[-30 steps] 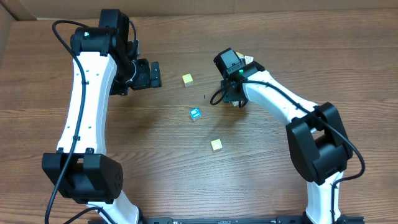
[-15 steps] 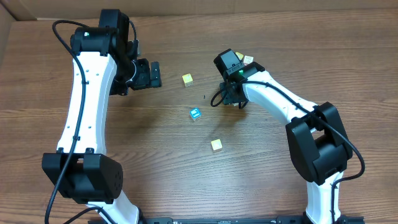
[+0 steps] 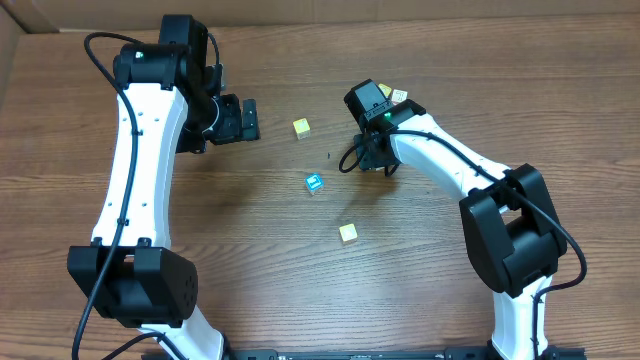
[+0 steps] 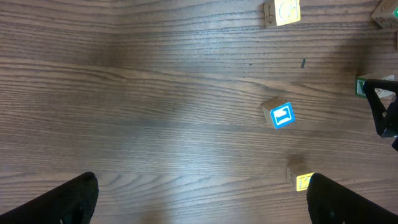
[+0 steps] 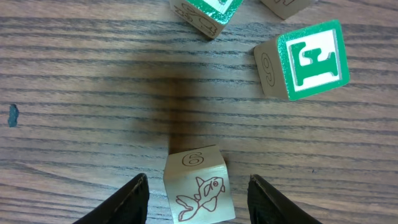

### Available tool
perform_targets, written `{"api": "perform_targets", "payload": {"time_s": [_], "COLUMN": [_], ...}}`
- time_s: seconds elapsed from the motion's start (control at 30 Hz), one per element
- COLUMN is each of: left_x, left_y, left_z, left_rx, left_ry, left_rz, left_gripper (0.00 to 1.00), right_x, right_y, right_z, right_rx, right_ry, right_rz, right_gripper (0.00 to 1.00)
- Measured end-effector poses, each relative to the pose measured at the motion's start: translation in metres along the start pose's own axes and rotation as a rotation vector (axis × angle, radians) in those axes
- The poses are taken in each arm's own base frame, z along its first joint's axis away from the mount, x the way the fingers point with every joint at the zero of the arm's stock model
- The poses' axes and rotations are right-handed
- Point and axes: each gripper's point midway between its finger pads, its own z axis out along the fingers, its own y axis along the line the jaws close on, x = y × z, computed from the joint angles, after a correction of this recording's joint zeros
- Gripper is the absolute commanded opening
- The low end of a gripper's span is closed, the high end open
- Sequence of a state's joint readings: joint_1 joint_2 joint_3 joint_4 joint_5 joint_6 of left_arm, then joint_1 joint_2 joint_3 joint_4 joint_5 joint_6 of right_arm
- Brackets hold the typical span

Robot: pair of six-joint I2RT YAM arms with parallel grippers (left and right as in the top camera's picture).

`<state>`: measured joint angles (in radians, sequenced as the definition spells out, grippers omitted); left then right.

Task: Flip 3 blocks

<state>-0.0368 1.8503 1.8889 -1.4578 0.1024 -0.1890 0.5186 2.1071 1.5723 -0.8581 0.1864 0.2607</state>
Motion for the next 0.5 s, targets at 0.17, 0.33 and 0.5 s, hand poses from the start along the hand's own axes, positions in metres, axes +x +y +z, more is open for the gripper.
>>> {"api": "perform_targets", "payload": {"time_s": [0.17, 0.33, 0.5], "left_x": [0.0000, 0.0000, 0.0000], "left_y": [0.0000, 0.0000, 0.0000], "left_z": [0.0000, 0.0000, 0.0000], "left_rx": [0.000, 0.000, 0.000], "left_ry": [0.000, 0.000, 0.000], "left_rz": [0.000, 0.000, 0.000], "left_gripper": [1.00, 1.00, 1.00], "right_x": [0.0020, 0.0040, 0.0053], "right_y": [-0.0009, -0.0013, -0.0004], "right_z": [0.0000, 0.0000, -0.0001], "right_rx": [0.003, 0.005, 0.000], "right_ry": [0.008, 0.016, 0.022], "right_rz": [-0.001, -0.002, -0.003], "right_gripper": [0.52, 0.51, 0.50]}}
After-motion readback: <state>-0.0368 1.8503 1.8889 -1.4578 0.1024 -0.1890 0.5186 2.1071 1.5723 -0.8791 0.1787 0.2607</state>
